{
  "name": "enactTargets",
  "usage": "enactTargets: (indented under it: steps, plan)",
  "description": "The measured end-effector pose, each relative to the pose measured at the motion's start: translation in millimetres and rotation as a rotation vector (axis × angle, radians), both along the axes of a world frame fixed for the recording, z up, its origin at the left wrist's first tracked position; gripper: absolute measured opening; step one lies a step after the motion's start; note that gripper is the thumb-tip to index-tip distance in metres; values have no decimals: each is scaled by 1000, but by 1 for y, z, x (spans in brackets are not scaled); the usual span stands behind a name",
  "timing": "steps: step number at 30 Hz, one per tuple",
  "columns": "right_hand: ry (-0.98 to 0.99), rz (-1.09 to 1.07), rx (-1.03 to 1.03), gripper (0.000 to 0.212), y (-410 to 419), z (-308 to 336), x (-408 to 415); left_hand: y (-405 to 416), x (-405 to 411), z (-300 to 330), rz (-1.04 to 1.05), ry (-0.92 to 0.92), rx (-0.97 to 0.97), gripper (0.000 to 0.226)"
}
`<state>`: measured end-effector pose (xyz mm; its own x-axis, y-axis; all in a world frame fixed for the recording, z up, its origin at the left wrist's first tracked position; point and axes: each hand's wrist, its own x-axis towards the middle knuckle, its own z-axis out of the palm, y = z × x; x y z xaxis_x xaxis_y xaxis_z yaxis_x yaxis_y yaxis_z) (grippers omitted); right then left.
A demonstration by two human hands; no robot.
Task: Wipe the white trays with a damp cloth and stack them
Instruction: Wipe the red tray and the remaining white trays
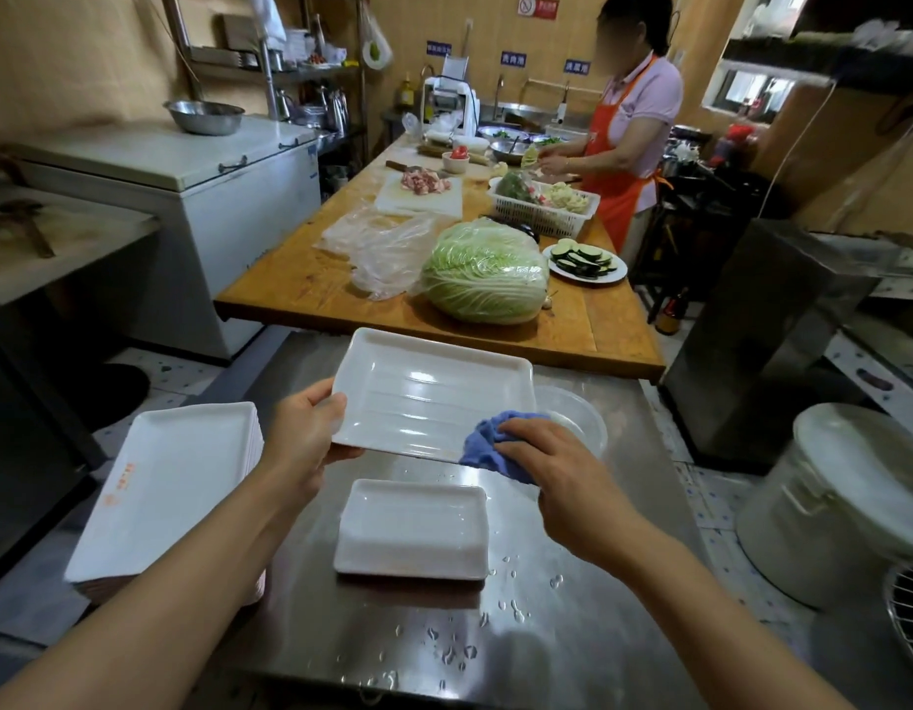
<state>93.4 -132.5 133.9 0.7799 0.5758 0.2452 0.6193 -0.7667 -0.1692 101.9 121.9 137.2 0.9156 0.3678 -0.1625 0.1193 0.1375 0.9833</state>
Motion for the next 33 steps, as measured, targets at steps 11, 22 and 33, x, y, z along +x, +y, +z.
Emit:
enactTargets:
  steps: [11, 22, 33]
  plan:
    - [-170, 29, 143, 29, -15, 19, 1, 1, 6, -6, -153, 171, -74, 19]
    - [-62, 0, 188, 17, 2, 56, -2, -53, -11, 19, -489, -184, 1262, 79]
    - [26, -91, 611, 35, 6, 76, 8, -63, -13, 29, -193, -264, 923, 17]
